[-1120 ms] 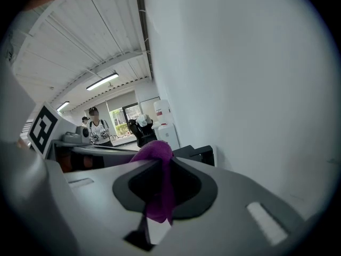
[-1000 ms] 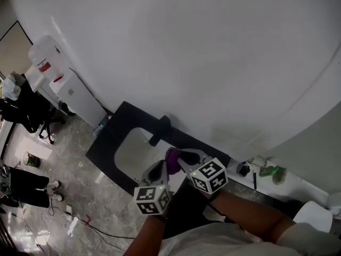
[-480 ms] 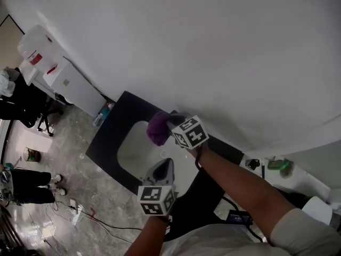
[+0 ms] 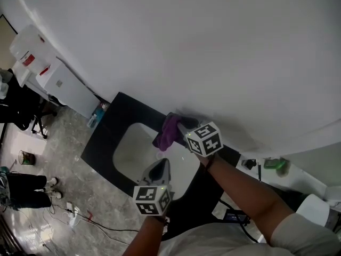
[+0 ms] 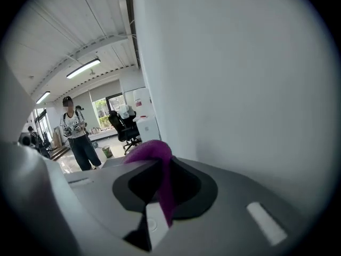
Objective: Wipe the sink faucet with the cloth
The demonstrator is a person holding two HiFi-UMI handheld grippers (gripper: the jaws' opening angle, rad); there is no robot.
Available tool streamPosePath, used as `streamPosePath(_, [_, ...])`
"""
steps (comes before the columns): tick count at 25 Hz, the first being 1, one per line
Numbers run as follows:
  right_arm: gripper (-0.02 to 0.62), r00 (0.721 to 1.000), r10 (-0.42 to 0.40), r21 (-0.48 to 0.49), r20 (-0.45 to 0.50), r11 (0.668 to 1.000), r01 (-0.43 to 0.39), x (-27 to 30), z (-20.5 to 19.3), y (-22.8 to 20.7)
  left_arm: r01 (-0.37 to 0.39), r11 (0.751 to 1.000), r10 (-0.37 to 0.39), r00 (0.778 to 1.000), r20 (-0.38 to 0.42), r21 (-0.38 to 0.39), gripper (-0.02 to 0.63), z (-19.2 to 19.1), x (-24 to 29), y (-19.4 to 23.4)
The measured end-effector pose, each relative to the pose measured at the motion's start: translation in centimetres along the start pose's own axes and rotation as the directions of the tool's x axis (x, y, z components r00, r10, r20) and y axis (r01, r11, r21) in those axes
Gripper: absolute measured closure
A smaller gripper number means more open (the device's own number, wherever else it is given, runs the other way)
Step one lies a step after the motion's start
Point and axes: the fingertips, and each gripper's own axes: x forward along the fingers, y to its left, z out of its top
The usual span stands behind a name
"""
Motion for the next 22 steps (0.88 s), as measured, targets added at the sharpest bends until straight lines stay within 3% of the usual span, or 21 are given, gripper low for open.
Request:
streamPosePath(3, [0.549, 1.0, 0.009, -0.05, -0.025, 0.999, -0.01, 3.0, 1.2, -0.3, -0.003, 1.0, 0.003, 1.0, -0.002, -0.002, 0.601, 0.1, 0.2, -0.2])
streamPosePath(7, [0.549, 0.999, -0.008, -0.108, -0.045, 0.994, 0.003, 2.1, -1.9, 0.8, 0.002, 1.0, -0.002, 1.0, -0.008, -0.004, 0.601, -0.2, 0.2, -0.3])
streamPosePath(12, [0.549, 0.986, -0.04, 0.024, -0.163, 0.999, 0.045, -1.0, -10.0, 0.3, 0.004, 1.0, -0.004, 1.0, -0.01, -0.003, 0.601, -0.2, 0.5, 0.1])
streamPosePath(17, [0.549, 0.993, -0.109, 0.027, -0.049, 0.994, 0.11, -0.9, -6.1, -0.9, 0.002, 1.0, -0.002, 1.0, -0.011, 0.0, 0.601, -0.1, 0.8, 0.1])
streamPosePath(22, [0.549, 0.991, -0.104, -0.025, -0.089, 0.994, 0.102, 2.7, -6.2, -1.1, -0.003, 1.0, 0.003, 1.0, -0.009, -0.012, 0.602, -0.3, 0.8, 0.3])
